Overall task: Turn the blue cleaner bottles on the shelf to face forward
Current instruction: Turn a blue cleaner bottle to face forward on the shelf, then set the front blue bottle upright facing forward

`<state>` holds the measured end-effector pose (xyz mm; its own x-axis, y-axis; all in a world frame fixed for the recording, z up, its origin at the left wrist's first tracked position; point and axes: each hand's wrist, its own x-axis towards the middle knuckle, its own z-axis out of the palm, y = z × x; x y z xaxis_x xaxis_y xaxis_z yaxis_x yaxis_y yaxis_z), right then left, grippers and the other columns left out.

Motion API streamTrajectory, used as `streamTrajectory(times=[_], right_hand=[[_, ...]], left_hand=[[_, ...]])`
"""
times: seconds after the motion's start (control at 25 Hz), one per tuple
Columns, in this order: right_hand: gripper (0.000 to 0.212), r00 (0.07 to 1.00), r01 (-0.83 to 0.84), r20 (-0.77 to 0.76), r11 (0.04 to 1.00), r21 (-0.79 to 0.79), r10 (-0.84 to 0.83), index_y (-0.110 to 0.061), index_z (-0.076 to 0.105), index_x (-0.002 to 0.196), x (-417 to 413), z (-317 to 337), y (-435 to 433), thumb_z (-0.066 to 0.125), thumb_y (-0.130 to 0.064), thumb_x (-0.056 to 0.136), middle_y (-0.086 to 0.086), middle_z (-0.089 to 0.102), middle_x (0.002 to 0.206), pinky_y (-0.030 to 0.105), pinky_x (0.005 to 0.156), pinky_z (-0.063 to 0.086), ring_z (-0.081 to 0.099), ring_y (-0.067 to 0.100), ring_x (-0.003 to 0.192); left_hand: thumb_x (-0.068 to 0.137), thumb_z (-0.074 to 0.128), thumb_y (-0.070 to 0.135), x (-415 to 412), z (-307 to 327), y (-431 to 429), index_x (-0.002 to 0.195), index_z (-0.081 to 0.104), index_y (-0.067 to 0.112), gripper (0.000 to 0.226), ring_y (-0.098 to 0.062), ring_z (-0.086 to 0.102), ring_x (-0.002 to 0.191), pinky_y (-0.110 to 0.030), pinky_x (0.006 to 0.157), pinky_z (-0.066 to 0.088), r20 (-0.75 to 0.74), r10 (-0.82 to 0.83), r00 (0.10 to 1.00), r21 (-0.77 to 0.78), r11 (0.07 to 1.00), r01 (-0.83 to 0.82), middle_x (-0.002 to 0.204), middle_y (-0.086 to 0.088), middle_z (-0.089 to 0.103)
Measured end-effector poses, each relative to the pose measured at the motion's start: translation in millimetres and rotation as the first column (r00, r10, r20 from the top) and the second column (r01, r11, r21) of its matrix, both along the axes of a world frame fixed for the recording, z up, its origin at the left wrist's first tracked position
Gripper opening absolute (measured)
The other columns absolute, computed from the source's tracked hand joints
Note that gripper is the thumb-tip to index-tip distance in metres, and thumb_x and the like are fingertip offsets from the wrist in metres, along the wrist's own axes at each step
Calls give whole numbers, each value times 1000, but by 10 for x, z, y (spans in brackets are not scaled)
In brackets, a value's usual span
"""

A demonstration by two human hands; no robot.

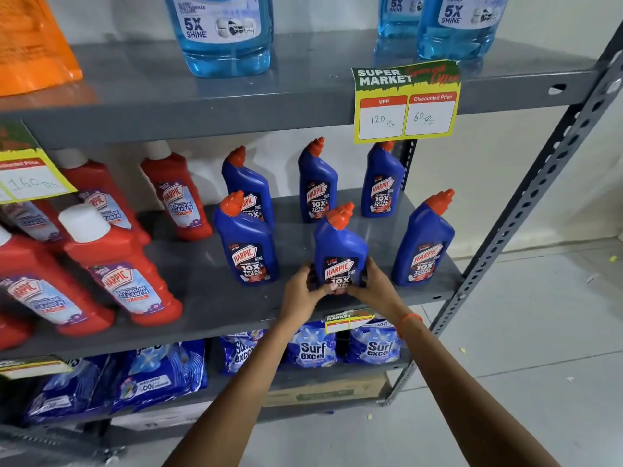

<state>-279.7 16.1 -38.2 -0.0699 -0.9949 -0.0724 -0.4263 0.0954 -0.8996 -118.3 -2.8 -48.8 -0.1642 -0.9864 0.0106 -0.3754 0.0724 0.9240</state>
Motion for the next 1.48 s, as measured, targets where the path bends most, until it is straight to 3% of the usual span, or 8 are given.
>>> streamTrajectory(times=[0.2, 0.36, 0.48, 0.6, 0.76, 0.92, 1.16, 1.48], right_hand=[[62, 1000, -17, -17, 1000, 7, 17, -9, 40, 125, 3, -18, -17, 70, 0, 71, 15, 58, 121, 32, 88, 45, 56, 25, 108], [45, 914, 403, 167, 873, -277, -369, -9, 43, 124, 241, 63, 161, 52, 3, 81, 15, 52, 120, 28, 87, 49, 54, 22, 106], [34, 885, 466, 314, 668, -580, -344, -17, 48, 108, 578, 418, 330, 44, 4, 82, 13, 53, 108, 33, 85, 50, 55, 25, 100], [37, 939, 344, 254, 630, -696, -232, -11, 51, 101, 931, 711, 222, 43, 12, 73, 14, 53, 101, 33, 89, 47, 53, 23, 98], [32, 986, 167, 133, 690, -705, -102, -2, 53, 102, 1310, 744, 59, 46, 11, 74, 18, 53, 107, 13, 96, 38, 46, 10, 105], [47, 997, 66, 63, 820, -569, -37, -8, 43, 126, 1641, 363, -115, 53, 0, 81, 16, 45, 131, 14, 106, 32, 39, 17, 125], [59, 997, -51, 50, 997, -55, 54, -6, 32, 134, 1567, -2, -496, 59, -7, 82, 20, 53, 132, 35, 96, 43, 53, 36, 119], [47, 997, -80, 6, 993, -86, 81, -4, 44, 119, 1416, -91, -213, 65, -8, 78, 19, 62, 117, 34, 86, 47, 59, 33, 106]], left_hand=[[75, 75, 16, -3, 65, 50, 119, 53, 7, 50, -20, 61, 107, -5, 74, 45, 13, 4, 1000, -10, 1000, -4, 118, -12, 65], [71, 78, 20, 33, 141, 157, 137, 34, 20, 79, -17, 53, 121, -33, 100, 44, -17, 9, 1000, -5, 1000, -10, 136, -5, 54], [76, 71, 8, 83, 388, 314, 139, 33, 16, 74, -19, 47, 129, -34, 108, 40, -40, 128, 991, -284, 950, -134, 141, -8, 49], [81, 63, 1, 219, 692, 335, 132, 41, 11, 56, -15, 49, 127, -24, 107, 39, -182, 268, 946, -527, 786, -324, 137, -7, 52], [76, 72, 9, 635, 667, 120, 139, 28, 6, 78, -15, 36, 134, -24, 111, 31, -228, 441, 868, -544, 682, -489, 145, -13, 39], [66, 81, 21, 1160, 337, -157, 144, 18, 8, 101, -16, 28, 138, -31, 114, 27, -106, 439, 892, -334, 829, -448, 151, -8, 30], [77, 70, 2, 1345, 232, -330, 128, 43, 6, 58, -20, 54, 112, -1, 68, 47, -101, 134, 986, 125, 985, -121, 131, -17, 55], [78, 70, 5, 1353, 88, -108, 121, 50, 1, 48, -17, 56, 101, -1, 71, 47, -87, 116, 989, 84, 991, -108, 122, -19, 61]])
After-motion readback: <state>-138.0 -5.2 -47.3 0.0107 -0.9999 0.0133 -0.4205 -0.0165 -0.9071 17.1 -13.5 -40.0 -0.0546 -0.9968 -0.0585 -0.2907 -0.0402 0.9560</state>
